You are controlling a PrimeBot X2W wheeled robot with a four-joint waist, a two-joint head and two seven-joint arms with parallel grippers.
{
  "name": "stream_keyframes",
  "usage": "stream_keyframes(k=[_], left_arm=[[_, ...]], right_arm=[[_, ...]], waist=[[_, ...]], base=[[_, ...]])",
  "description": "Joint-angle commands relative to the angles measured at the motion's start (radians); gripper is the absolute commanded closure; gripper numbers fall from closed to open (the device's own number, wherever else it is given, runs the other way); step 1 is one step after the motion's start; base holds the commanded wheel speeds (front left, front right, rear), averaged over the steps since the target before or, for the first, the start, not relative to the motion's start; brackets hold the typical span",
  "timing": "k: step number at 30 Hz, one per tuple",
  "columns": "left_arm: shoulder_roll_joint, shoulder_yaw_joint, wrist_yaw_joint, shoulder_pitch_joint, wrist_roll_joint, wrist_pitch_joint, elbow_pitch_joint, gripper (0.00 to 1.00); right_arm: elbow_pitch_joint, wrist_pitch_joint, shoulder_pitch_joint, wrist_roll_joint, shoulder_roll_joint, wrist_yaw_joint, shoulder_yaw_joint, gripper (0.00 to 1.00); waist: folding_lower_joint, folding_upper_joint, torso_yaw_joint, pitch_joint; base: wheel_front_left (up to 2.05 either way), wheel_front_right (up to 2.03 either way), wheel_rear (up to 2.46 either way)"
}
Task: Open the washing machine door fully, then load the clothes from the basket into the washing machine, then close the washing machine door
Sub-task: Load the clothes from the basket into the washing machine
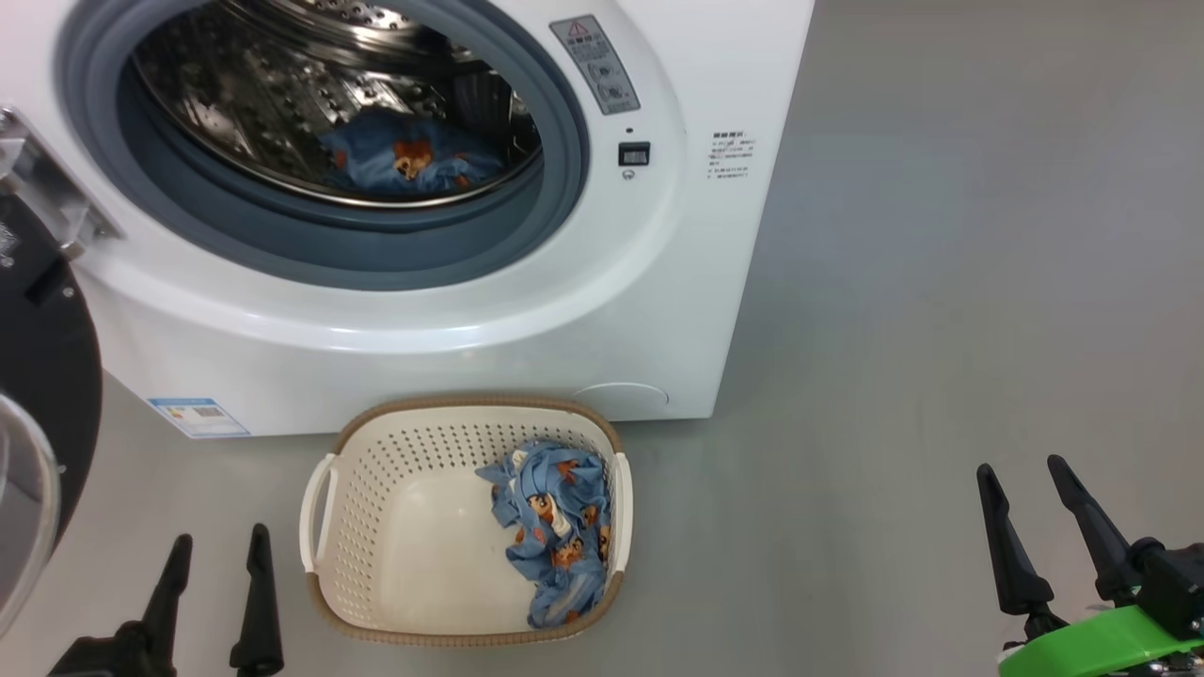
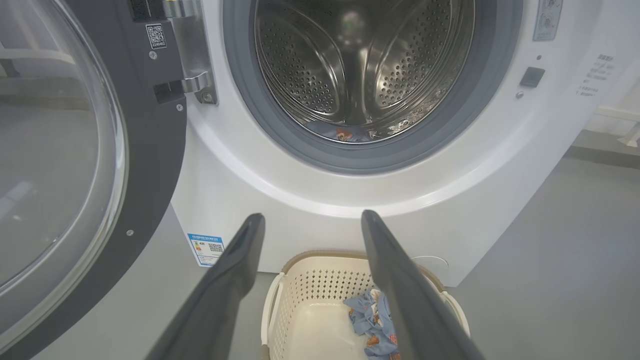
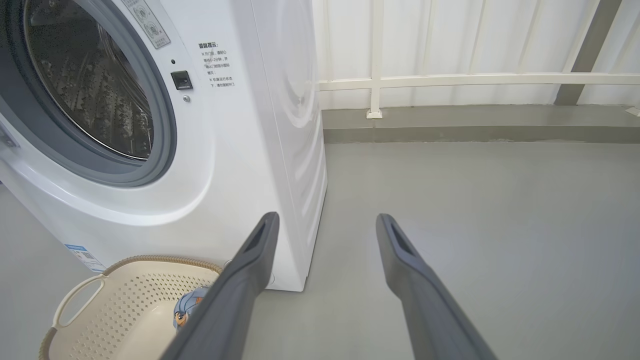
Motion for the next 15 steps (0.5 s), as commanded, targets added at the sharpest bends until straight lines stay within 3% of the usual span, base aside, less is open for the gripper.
stream_keyframes(k=[1, 15], left_arm=[[0.011, 0.025, -0.001, -0.032, -0.007, -0.006, -0.006, 0.0], [0.041, -0.072, -0.001, -0.194, -0.073, -0.006, 0.177, 0.0]], right_arm=[[-0.028, -0.005, -0.025, 0.01, -0.01, 0.002, 0.026, 0.0], [-0.045, -0.005, -0.175, 0.005, 0.049, 0.002, 0.036, 0.0]], waist=[[0.0, 0.0, -0.011, 0.021], [0.0, 0.0, -0.083, 0.21]], base=[[0.0, 0.0, 0.0], [0.0, 0.0, 0.0]])
